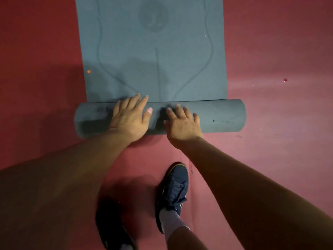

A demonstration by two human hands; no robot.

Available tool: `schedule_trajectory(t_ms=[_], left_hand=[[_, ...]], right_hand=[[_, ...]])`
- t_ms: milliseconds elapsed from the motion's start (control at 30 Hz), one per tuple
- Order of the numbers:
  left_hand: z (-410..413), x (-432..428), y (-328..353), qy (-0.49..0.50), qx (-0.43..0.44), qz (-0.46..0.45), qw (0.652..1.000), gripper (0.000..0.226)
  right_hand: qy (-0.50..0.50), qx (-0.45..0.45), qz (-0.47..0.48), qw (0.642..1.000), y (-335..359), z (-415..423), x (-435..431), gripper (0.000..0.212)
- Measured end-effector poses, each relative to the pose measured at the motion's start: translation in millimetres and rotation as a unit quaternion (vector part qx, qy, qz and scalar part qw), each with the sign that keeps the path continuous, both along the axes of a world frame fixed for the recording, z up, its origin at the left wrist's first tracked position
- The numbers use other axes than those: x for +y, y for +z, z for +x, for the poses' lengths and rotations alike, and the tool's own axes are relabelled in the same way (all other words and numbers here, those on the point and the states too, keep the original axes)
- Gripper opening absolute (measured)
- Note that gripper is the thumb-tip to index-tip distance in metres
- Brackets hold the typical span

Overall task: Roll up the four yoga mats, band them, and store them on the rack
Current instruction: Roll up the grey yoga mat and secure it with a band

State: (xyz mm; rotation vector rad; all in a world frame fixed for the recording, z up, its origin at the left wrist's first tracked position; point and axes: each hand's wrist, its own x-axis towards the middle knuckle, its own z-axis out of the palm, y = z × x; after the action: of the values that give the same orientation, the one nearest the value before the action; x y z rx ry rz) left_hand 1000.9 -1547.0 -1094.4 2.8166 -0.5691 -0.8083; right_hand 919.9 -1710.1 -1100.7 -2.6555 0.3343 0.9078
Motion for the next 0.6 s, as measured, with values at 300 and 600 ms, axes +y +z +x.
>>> schedule_trajectory(t_ms=[300,600], left_hand=[[-23.9,0.5,-68.2,-0.009,0.01,0.011,1.0,0.062],[-79.9,21.3,-60.4,0.012,0.005,0.022,1.0,0.058]], right_hand=[[0.029,-0.042,-0.037,0.998,-55.9,-6.6,7.6,0.069],[0.025,-0.05,-0.025,0.998,-55.1,-51.2,26.8,0.055]])
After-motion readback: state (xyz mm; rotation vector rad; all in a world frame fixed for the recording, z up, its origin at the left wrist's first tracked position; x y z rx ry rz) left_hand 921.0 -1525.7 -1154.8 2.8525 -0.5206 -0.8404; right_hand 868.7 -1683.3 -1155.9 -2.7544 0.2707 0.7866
